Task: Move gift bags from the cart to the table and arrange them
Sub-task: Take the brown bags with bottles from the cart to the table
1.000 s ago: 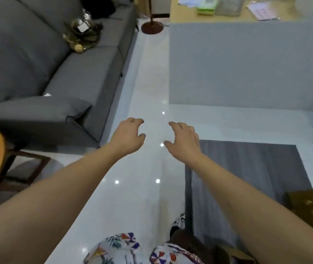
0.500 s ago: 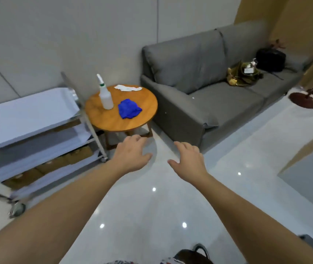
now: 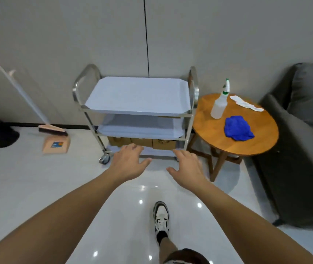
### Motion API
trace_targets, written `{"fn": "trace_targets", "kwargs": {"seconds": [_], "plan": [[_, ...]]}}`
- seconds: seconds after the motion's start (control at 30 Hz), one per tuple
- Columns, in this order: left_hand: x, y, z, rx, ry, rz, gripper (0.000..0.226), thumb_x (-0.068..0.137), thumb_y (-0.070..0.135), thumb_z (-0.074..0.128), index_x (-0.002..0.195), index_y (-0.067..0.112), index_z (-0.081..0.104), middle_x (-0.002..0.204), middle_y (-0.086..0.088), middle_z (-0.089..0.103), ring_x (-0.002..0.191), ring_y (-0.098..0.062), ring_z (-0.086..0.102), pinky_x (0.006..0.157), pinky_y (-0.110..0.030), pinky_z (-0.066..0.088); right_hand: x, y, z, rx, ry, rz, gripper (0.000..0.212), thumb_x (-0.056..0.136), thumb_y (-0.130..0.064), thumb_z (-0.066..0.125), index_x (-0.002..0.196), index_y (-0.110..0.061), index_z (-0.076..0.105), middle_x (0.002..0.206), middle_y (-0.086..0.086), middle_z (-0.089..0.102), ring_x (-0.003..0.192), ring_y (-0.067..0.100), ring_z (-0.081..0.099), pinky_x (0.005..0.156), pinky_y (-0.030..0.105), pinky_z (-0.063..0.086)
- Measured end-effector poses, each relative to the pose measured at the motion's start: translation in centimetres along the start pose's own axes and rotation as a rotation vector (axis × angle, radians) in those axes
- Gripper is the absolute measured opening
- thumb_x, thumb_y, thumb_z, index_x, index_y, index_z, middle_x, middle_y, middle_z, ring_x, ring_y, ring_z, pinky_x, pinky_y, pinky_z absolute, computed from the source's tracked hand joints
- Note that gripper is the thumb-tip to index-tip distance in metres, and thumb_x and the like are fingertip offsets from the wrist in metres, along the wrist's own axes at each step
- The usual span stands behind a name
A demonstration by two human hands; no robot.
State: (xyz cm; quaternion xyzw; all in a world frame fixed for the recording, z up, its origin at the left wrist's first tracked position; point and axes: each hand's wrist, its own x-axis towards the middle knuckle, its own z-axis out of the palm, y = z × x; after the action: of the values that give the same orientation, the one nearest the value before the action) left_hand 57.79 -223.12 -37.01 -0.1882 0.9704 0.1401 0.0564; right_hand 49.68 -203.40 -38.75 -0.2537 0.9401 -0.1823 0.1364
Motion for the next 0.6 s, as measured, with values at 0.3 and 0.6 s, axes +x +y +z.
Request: {"fn": "trace_targets", "kwargs": {"seconds": [0.3, 0.6], "plan": [[16.8, -3.8, -0.6, 0.004, -0.094, -0.036, 0.058, 0.095, 0.061, 0.048, 0.141, 0.026, 0.049, 0.140, -0.001, 0.054, 0.127, -0.023, 0.047, 0.102, -0.045, 0.046, 17.8, 0.0, 1.4, 0.055, -0.117, 0.019, 0.069, 0.095, -0.048, 0.060, 0.154, -0.026, 0.032, 0.156, -0.001, 0.038, 0.141, 0.026, 0.034, 0.115, 0.045, 0.032], [31.5, -4.9, 5.9, -0.020, -0.229, -0.133, 0.060, 0.098, 0.050, 0.054, 0.148, 0.019, 0.044, 0.151, -0.007, 0.044, 0.139, -0.028, 0.038, 0.109, -0.040, 0.035, 32.3, 4.0, 6.5, 0.103, -0.251, 0.110, 0.062, 0.095, -0.042, 0.060, 0.151, -0.028, 0.036, 0.153, 0.002, 0.041, 0.138, 0.029, 0.035, 0.112, 0.047, 0.035]]}}
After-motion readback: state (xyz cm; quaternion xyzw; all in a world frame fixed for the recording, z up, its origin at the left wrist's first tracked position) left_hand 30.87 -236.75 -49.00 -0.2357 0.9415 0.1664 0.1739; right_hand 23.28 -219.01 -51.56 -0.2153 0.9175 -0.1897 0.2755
